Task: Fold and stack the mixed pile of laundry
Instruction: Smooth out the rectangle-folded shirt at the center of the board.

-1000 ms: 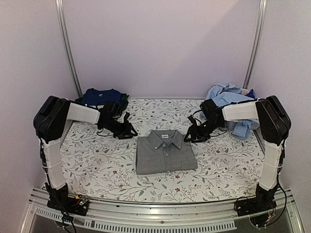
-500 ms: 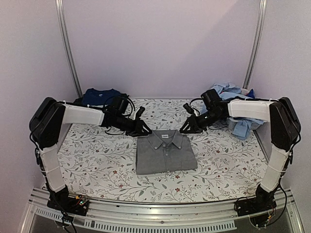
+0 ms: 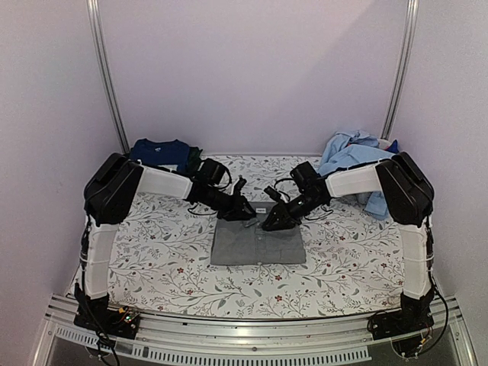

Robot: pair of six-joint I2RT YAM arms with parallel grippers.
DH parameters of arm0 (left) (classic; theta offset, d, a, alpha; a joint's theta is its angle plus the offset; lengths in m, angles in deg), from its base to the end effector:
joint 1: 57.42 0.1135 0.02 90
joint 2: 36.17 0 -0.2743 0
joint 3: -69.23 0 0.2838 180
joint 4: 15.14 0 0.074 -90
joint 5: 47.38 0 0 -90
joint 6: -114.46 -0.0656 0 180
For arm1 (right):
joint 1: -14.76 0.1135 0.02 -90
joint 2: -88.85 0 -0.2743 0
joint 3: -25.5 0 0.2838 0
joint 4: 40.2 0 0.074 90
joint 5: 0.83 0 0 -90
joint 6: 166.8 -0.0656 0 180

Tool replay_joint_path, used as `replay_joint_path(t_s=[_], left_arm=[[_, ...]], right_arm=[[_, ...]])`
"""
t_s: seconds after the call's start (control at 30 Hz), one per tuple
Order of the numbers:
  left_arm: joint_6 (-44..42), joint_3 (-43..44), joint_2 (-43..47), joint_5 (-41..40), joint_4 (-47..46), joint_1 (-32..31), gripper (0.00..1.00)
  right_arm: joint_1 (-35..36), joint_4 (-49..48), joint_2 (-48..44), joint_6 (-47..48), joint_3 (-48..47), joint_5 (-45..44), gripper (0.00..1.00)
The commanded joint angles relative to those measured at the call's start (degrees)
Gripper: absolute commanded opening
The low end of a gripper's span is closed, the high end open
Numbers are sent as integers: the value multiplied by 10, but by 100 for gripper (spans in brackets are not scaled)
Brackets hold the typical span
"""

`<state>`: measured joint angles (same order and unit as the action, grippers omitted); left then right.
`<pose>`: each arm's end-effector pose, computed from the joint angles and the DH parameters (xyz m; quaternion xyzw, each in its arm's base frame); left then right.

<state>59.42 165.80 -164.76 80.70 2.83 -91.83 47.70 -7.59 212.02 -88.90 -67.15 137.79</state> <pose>0.3999 -0.3230 0.0812 0.1073 0.8888 -0.4361 0.0915 0.3657 0.2956 0.0943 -0.2544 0.8545 0.4510 0.0422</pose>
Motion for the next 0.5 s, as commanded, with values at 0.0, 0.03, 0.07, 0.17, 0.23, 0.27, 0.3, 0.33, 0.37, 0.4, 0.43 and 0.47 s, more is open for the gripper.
replay_joint_path(t_s=[0.0, 0.03, 0.07, 0.17, 0.23, 0.27, 0.3, 0.33, 0.37, 0.4, 0.43, 0.47], left_arm=[[18, -13, 10, -25, 1, 29, 43], [25, -34, 29, -29, -14, 40, 50], [29, -55, 51, -36, -27, 54, 57], [25, -112, 134, -70, -40, 78, 76], [12, -151, 187, -95, -36, 90, 90], [6, -170, 218, -110, -34, 95, 97], [2, -191, 247, -121, -35, 101, 100], [0, -216, 275, -131, -36, 106, 99], [-2, -234, 305, -142, -37, 111, 100], [1, -253, 333, -152, -41, 115, 100], [8, -273, 363, -167, -47, 119, 100], [20, -298, 391, -179, -68, 123, 100]], right_arm=[[4, -30, 70, -20, -42, -8, 25], [3, -33, 81, -28, -47, -21, 26], [2, -35, 94, -35, -49, -31, 27], [-4, -38, 107, -49, -54, -51, 37], [-8, -33, 98, -47, -58, -52, 42], [-9, -21, 79, -40, -64, -57, 45], [-7, -10, 63, -26, -69, -63, 49], [-4, -2, 37, -16, -73, -73, 52], [-1, 3, 16, 1, -72, -83, 56], [3, 7, -21, 11, -70, -92, 58], [9, 9, -42, 22, -66, -103, 60], [16, 10, -69, 34, -59, -114, 60]])
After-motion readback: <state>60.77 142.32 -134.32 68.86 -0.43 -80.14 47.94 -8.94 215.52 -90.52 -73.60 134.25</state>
